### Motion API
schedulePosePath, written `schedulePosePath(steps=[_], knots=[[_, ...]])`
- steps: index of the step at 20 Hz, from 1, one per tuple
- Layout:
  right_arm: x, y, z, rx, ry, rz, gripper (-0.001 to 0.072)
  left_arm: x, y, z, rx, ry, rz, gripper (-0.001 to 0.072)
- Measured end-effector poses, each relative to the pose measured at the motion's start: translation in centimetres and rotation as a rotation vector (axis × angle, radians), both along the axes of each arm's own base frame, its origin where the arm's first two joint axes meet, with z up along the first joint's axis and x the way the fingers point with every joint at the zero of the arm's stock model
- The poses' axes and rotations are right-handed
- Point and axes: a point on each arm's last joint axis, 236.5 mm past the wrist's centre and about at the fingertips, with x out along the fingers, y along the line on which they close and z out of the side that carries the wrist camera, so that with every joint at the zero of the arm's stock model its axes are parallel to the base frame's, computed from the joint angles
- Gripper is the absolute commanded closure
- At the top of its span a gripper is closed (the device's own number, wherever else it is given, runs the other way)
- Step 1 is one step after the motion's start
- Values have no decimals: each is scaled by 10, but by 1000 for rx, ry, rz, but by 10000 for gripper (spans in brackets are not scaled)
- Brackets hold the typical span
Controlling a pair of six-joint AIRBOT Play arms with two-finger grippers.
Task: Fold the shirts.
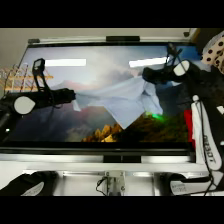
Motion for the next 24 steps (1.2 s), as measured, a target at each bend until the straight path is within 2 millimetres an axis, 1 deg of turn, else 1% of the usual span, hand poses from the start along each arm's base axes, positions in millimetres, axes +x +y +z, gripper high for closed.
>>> schedulePosePath(steps=[1, 2, 3, 4, 5, 6, 8, 9, 10, 11, 13, 14, 16, 19, 22, 23, 24], knots=[[-1, 4, -10, 34, 35, -4, 132, 2, 0, -5, 11, 3, -9, 670], [-6, 5, -16, 59, 77, 1, 132, 4, 1, -7, 22, -3, -18, 670], [-14, 3, -20, 68, 120, 16, 132, 5, 4, -8, 34, -7, -25, 670], [-29, 0, -24, 63, 176, 43, 132, 6, 8, -8, 48, -9, -32, 670], [-48, -5, -28, 43, 238, 75, 132, 7, 12, -6, 58, -15, -36, 671], [-73, -10, -35, 13, 309, 108, 132, 8, 17, -6, 71, -16, -39, 671], [-129, -19, -58, -30, 466, 124, 132, 9, 27, -4, 88, -14, -36, 670], [-151, -18, -69, -27, 517, 100, 132, 9, 31, -5, 95, -11, -35, 670], [-170, -15, -81, -16, 555, 73, 132, 9, 34, -5, 99, -8, -33, 670], [-187, -6, -91, 13, 586, 46, 131, 8, 36, -5, 103, -4, -34, 670], [-204, 15, -108, 60, 602, -5, 121, 8, 38, -5, 106, -2, -35, 670], [-212, 26, -116, 71, 606, -24, 121, 8, 38, -5, 107, -1, -36, 670], [-218, 45, -130, 88, 605, -66, 121, 8, 39, -5, 108, 0, -37, 670], [-216, 67, -145, 120, 593, -141, 122, 7, 39, -6, 110, 2, -38, 670], [-208, 88, -151, 169, 564, -198, 126, 7, 39, -6, 116, 0, -44, 670], [-205, 95, -153, 191, 557, -220, 180, 7, 39, -6, 117, -1, -46, 670], [-203, 101, -155, 203, 547, -231, 414, 7, 39, -6, 118, -2, -47, 670]])
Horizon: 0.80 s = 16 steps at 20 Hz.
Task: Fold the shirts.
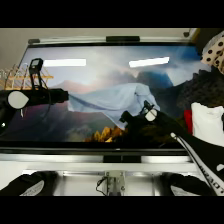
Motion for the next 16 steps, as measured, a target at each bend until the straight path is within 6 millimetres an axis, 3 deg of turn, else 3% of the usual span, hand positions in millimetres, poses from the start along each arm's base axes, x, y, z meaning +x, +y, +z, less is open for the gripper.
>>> schedulePosePath(steps=[1, 3, 5, 6, 8, 10, 11, 12, 14, 15, 16], knots=[[-2, 5, -5, 0, 4, -1, 651, 0, 0, 0, 1, -1, -1, 670], [-4, 14, -5, 13, 3, -4, 646, 0, 0, 2, 4, -7, -6, 670], [-4, 17, 8, 15, -31, 59, 646, 3, 2, 13, 15, -38, -20, 671], [7, 19, 27, 22, -93, 91, 646, 5, 5, 27, 18, -68, -21, 671], [24, 7, 78, -23, -242, 219, 646, 14, 16, 77, 13, -172, -4, 671], [50, -20, 167, -121, -479, 313, 646, 18, 36, 162, -1, -349, 41, 671], [58, -41, 215, -193, -595, 333, 646, 13, 50, 218, -7, -470, 72, 671], [64, -62, 279, -262, -752, 317, 646, 2, 62, 271, -12, -585, 102, 671], [49, -104, 399, -382, -1025, 246, 646, -40, 87, 374, -12, -818, 163, 671], [30, -121, 452, -420, -1144, 199, 646, -68, 96, 415, -12, -919, 191, 671], [7, -134, 495, -443, -1246, 157, 646, -94, 103, 445, -18, -992, 218, 671]])
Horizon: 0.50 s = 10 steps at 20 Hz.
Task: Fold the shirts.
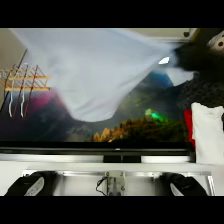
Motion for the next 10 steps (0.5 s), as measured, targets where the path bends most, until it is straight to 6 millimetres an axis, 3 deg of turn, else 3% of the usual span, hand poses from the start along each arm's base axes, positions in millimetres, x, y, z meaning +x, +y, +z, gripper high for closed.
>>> schedulePosePath(steps=[2, 4, 7, 10], knots=[[-49, -22, 60, 20, -158, -32, 645, -49, 5, 40, -42, -109, 20, 671], [-83, -30, 83, 45, -217, -30, 646, -84, 2, 58, -75, -164, 13, 671], [-106, -34, 91, 55, -232, -23, 646, -115, -4, 70, -79, -206, 3, 671], [-103, -41, 77, 17, -176, -52, 646, -115, -6, 52, -35, -134, 9, 671]])
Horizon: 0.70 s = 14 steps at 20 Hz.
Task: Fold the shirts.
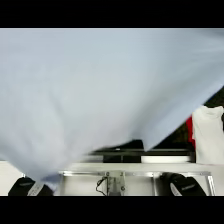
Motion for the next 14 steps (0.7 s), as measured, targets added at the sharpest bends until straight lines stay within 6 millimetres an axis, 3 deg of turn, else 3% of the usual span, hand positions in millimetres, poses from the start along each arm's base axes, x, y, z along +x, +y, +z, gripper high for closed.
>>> schedulePosePath(steps=[2, 4, 9, 14], knots=[[18, -8, -30, -61, 116, -49, 645, 16, 4, -29, 25, 105, 18, 671], [43, -16, -74, -132, 274, -99, 645, 47, 12, -74, 39, 252, 36, 670], [124, -16, -236, -258, 717, -176, 645, 151, 23, -231, -23, 631, 7, 670], [203, 8, -371, -180, 919, -228, 645, 247, -5, -371, -175, 827, -89, 669]])
